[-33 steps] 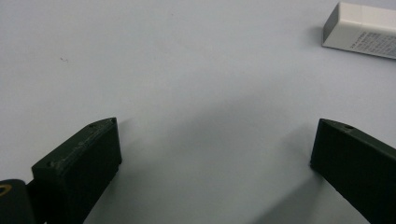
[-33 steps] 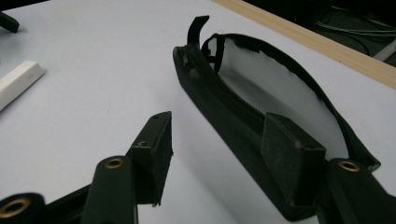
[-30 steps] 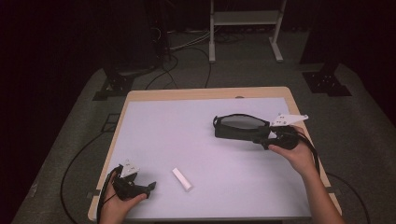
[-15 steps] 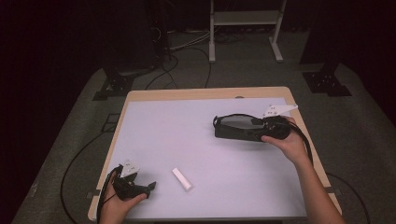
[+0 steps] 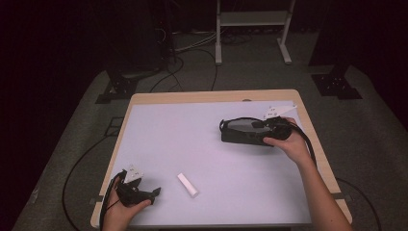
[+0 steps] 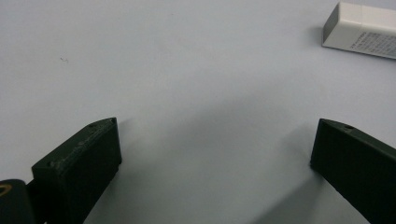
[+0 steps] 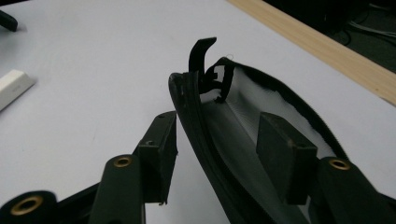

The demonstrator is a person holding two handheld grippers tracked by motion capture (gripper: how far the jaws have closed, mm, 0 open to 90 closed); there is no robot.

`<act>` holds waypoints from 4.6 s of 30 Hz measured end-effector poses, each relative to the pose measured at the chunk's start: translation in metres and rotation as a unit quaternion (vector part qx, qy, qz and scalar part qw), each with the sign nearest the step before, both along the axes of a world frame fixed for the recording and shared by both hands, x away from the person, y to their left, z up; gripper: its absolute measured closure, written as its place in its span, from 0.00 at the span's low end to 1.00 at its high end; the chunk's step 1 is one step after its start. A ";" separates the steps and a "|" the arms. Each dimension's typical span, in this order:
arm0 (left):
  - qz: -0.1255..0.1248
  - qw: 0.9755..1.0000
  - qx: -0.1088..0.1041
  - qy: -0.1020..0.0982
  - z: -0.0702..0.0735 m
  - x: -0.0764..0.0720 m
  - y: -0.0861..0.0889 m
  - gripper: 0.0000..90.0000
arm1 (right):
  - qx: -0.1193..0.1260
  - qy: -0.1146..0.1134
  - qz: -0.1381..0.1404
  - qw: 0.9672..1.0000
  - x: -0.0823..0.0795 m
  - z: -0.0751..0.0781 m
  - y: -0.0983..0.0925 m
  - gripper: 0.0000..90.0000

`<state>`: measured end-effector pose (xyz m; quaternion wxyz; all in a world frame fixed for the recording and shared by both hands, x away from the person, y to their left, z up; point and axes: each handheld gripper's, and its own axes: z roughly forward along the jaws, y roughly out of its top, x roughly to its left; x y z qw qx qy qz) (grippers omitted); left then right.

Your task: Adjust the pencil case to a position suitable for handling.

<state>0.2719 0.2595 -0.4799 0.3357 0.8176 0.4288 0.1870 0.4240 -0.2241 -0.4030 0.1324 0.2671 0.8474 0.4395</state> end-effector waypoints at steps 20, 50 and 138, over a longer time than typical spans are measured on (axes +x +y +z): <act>0.000 1.000 0.000 0.000 0.000 0.000 0.000 0.01 | -0.050 0.022 0.027 0.998 0.006 -0.018 0.012 0.81; 0.000 1.000 0.000 0.000 0.000 0.000 0.000 0.01 | -0.038 0.036 0.046 0.998 0.000 -0.007 0.006 0.98; -0.001 1.000 0.001 0.001 0.000 0.000 0.000 0.01 | -0.050 0.074 0.299 0.950 -0.086 -0.004 0.082 0.98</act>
